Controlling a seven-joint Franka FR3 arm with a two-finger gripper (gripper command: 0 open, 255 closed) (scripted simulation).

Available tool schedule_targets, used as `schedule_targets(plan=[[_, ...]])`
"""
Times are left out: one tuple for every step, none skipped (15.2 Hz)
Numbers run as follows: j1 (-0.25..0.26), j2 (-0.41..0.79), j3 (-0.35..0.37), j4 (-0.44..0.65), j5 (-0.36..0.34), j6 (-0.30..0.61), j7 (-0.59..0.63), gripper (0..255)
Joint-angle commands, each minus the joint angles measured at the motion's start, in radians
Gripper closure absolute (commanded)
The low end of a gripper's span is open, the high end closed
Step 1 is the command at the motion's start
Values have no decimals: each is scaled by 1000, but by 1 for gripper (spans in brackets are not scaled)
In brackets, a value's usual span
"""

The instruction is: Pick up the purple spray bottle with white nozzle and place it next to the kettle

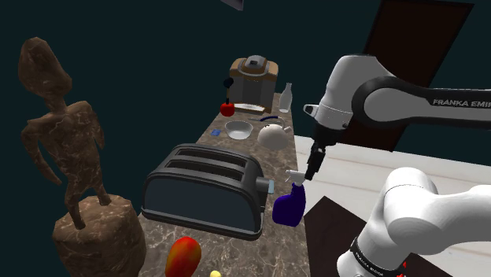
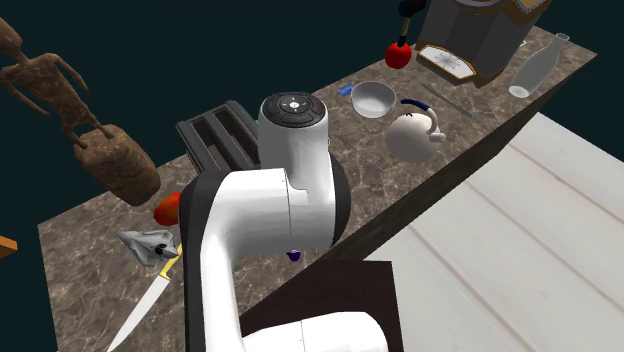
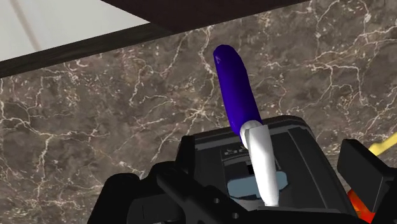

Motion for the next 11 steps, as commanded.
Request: schedule_targets(plan=[[4,0,-1,-31,2,32,-4,0],[4,2,0,-43,2,46,-5,0],[5,4,0,-56,3,61,-5,0],[5,7,0,-69,3,76,-5,0],[6,9,1,-81,4,91,-5,0],[6,11,1,-88,4,100,-5,0],[6,11,1,-88,4,100,-5,0],[6,11,1,-88,4,100,-5,0],[6,11,1,-88,4,100,-5,0],[6,11,1,-88,4,100,-5,0],[6,11,1,-88,4,100,-5,0]])
